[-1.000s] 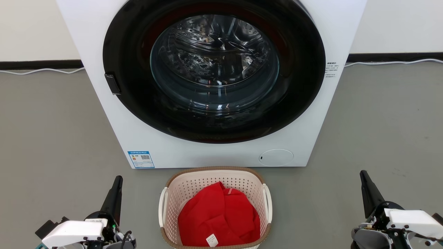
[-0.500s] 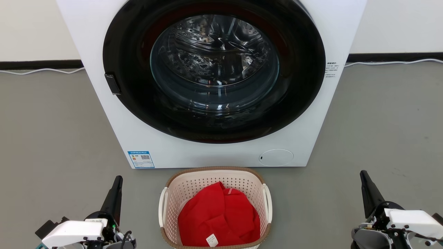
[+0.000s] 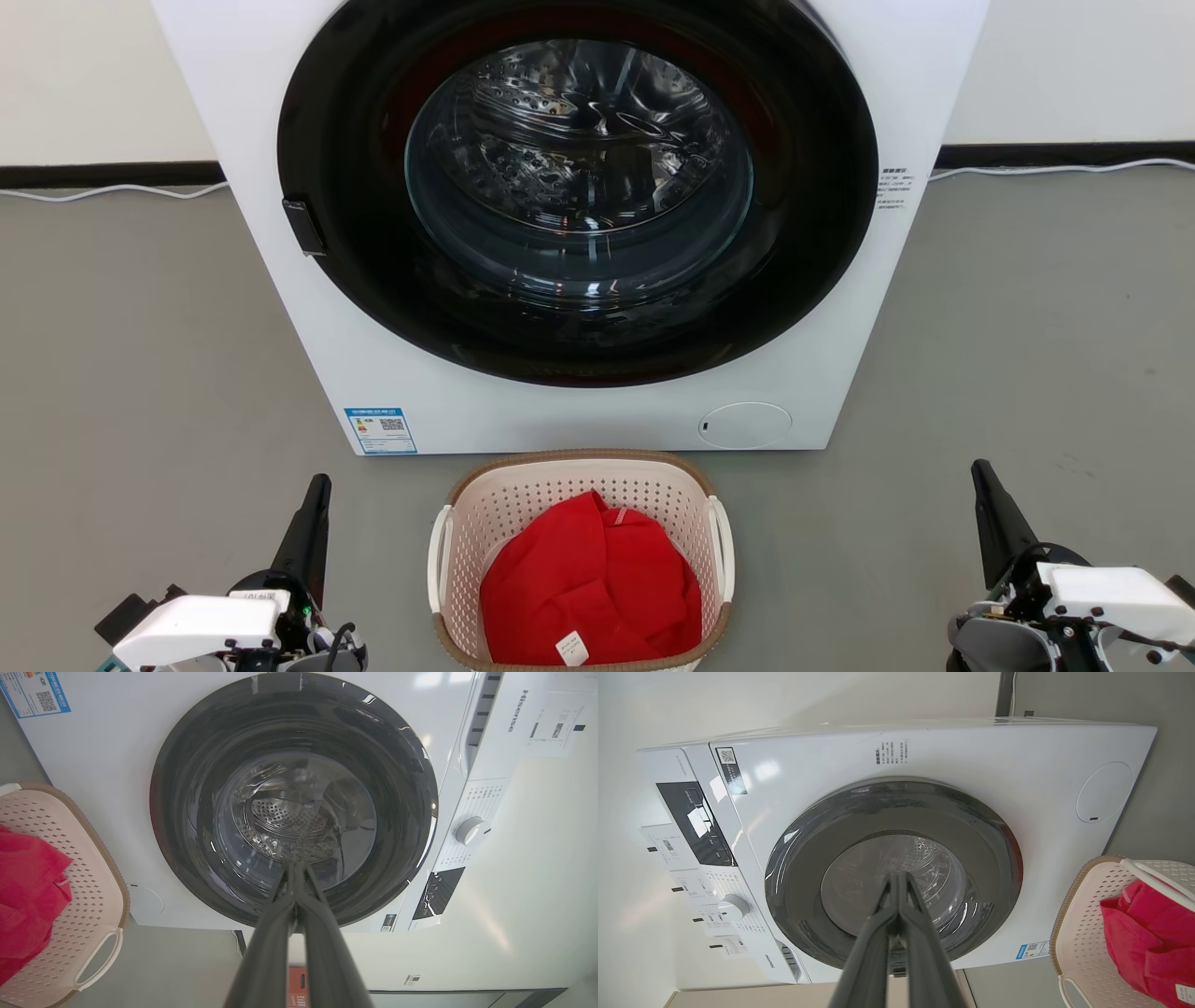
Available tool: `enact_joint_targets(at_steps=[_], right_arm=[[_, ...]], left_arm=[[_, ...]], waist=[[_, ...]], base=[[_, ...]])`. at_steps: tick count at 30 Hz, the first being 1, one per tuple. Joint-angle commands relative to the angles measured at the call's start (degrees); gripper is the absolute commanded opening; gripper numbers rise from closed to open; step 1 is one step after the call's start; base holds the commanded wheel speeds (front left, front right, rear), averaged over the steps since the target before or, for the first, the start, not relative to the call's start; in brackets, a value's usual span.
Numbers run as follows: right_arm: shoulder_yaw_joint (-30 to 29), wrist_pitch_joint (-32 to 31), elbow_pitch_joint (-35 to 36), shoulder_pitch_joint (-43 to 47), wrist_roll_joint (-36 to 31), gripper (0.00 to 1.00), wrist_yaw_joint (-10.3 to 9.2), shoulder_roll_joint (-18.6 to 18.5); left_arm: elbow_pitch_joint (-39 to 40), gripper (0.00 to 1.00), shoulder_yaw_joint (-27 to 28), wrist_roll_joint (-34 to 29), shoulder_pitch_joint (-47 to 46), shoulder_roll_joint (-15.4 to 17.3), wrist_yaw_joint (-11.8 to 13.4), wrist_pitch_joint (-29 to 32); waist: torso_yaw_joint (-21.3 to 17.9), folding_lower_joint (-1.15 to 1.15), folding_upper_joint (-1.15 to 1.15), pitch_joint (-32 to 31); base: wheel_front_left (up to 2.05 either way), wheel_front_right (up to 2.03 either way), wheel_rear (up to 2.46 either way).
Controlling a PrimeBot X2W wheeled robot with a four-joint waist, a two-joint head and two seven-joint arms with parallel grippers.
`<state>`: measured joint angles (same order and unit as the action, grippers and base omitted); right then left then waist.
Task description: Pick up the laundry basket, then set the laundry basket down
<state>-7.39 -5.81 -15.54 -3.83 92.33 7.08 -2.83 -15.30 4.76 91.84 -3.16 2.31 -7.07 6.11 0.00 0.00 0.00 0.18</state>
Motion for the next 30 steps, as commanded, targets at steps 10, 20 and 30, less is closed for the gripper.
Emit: enact_joint_targets(at_steps=[10, 20, 30], right_arm=[[1.0, -0.5, 1.5, -2.3, 0.0, 0.0, 0.41, -0.2], [1.0, -0.6, 1.5, -2.3, 0.0, 0.0, 0.41, -0.2], [1.0, -0.6, 1.5, -2.3, -0.1, 0.0, 0.41, -0.2]], left_arm=[[1.3, 0.0, 1.8, 0.3, -3.0, 0.6, -0.4, 0.4], [1.3, 0.0, 1.8, 0.3, -3.0, 0.6, -0.4, 0.4], [1.3, 0.0, 1.8, 0.3, -3.0, 0.6, -0.4, 0.4]], waist=[[0.0, 0.0, 0.0, 0.0], [0.0, 0.0, 0.0, 0.0], [0.0, 0.0, 0.0, 0.0]], base=[[0.0, 0.0, 0.0], [0.0, 0.0, 0.0], [0.0, 0.0, 0.0]])
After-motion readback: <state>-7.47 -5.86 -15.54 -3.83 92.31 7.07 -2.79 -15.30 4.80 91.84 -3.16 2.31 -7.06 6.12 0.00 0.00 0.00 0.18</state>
